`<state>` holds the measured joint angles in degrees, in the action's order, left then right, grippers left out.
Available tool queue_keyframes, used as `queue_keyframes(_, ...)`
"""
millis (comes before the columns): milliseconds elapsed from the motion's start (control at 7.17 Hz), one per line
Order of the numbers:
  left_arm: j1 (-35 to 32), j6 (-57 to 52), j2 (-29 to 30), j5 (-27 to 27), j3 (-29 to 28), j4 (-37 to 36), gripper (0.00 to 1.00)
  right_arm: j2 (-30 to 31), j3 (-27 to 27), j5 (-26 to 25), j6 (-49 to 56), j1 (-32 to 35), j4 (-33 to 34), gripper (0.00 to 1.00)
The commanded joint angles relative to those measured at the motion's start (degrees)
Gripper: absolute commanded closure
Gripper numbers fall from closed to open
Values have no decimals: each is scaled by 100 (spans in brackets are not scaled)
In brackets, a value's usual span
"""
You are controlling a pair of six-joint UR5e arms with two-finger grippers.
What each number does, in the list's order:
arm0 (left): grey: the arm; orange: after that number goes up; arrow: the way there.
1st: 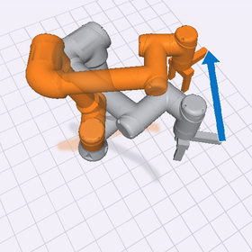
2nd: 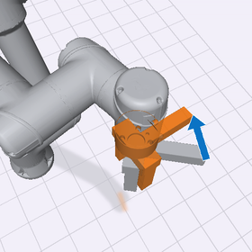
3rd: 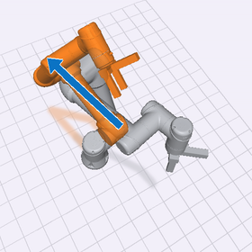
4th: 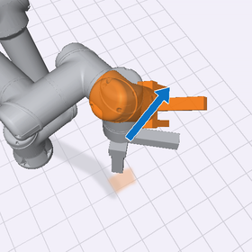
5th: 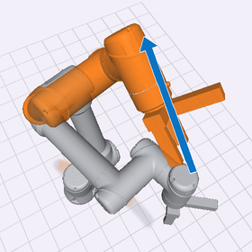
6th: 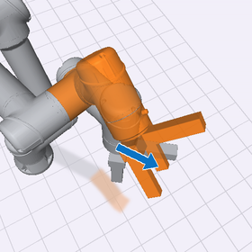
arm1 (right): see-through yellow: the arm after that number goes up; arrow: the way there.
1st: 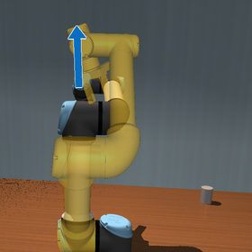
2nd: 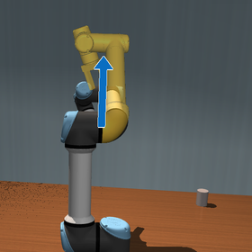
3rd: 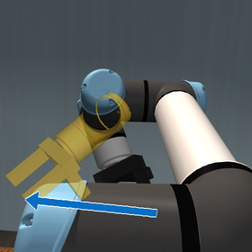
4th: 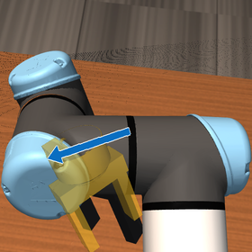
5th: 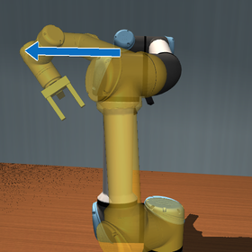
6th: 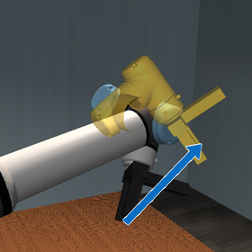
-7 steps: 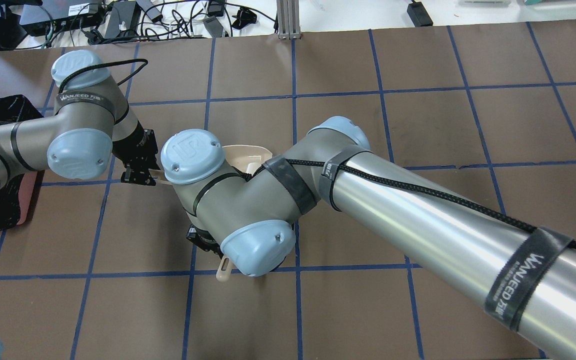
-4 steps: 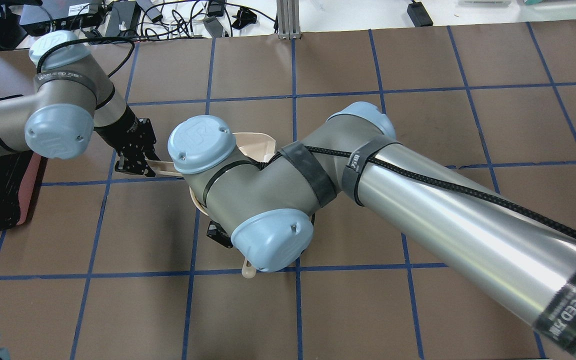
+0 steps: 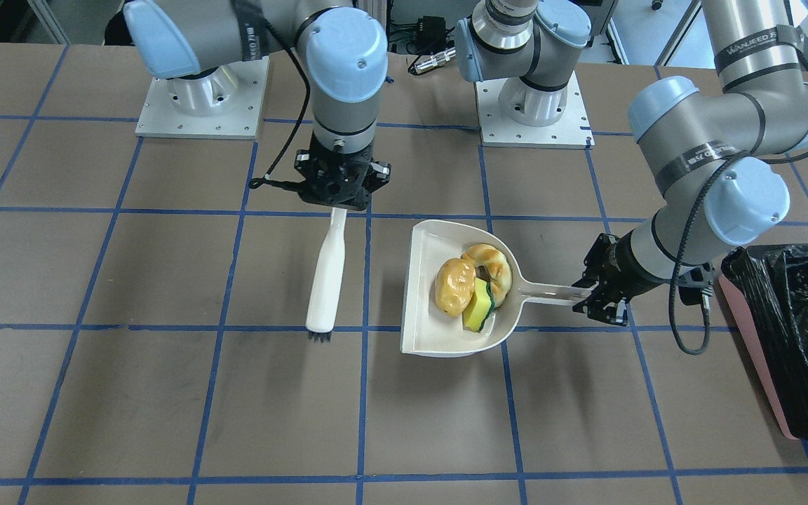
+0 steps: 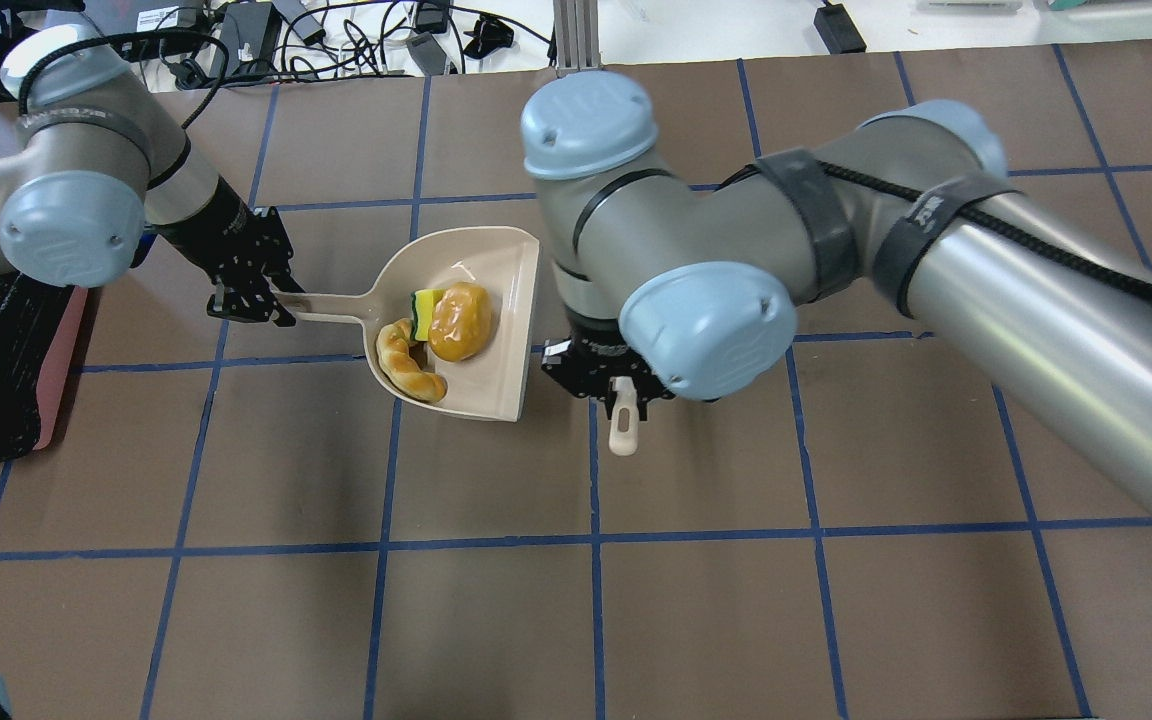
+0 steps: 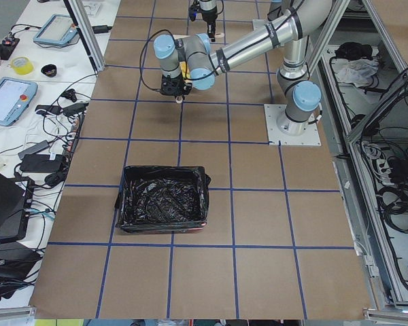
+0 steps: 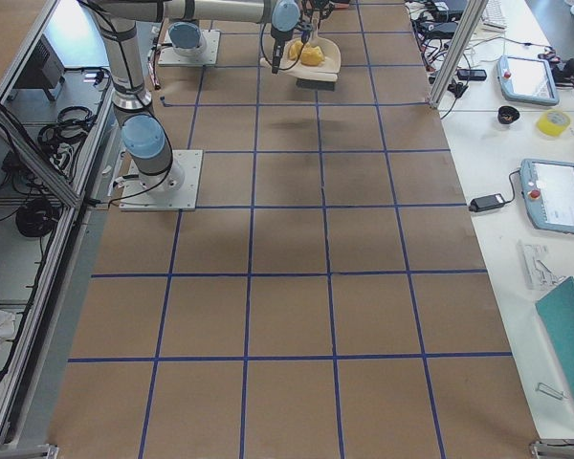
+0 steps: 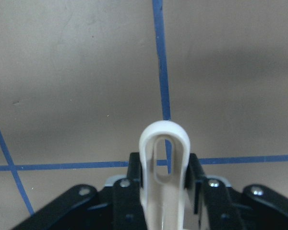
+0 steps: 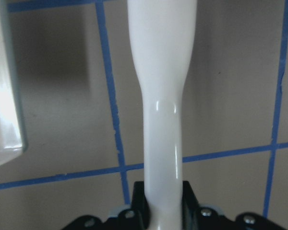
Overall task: Sweep and dump trash into bin
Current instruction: 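Carry the loaded dustpan over the bin with the left while the right withdraws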
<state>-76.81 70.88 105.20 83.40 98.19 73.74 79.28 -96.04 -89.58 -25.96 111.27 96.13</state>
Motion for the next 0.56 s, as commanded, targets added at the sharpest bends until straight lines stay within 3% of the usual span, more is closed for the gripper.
queue_keyframes(0, 410, -283, 35, 0, -702, 682, 100, 26, 33, -85, 2026, -1557, -16, 100)
queue_keyframes(140, 691, -564, 53, 27, -940, 912, 100, 26, 42, -660, 2686, -2078, 28, 100)
queue_keyframes(419, 1254, -978, 210, 53, -1414, 1387, 100, -18, 42, -886, 3656, -2696, 177, 100)
